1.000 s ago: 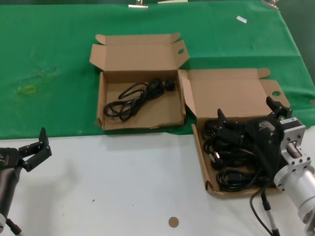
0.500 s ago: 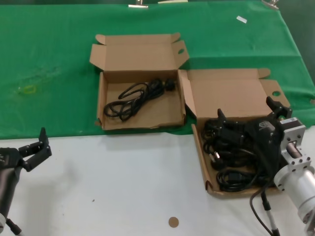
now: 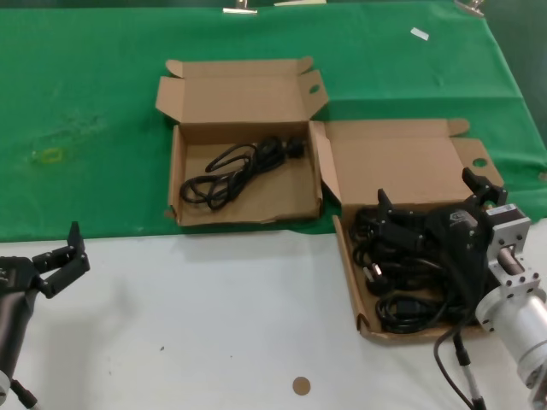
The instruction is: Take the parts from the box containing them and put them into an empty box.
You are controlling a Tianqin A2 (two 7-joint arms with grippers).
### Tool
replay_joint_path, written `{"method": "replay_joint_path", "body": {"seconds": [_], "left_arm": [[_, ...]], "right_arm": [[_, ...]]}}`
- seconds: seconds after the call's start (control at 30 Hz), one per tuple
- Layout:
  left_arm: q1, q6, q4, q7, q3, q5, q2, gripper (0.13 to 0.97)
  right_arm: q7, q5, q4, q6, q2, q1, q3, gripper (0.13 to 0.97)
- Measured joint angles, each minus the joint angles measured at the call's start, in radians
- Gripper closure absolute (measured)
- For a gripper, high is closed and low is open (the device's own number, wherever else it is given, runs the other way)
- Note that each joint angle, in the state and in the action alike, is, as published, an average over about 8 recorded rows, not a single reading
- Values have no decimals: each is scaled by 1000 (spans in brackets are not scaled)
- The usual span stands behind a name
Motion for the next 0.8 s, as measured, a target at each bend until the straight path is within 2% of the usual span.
{"method": "replay_joint_path", "body": {"seconds": [0.8], "left_arm": [[0, 0, 0, 0, 0, 0, 0, 132]], "right_arm": [[0, 0, 0, 0, 0, 0, 0, 129]]}}
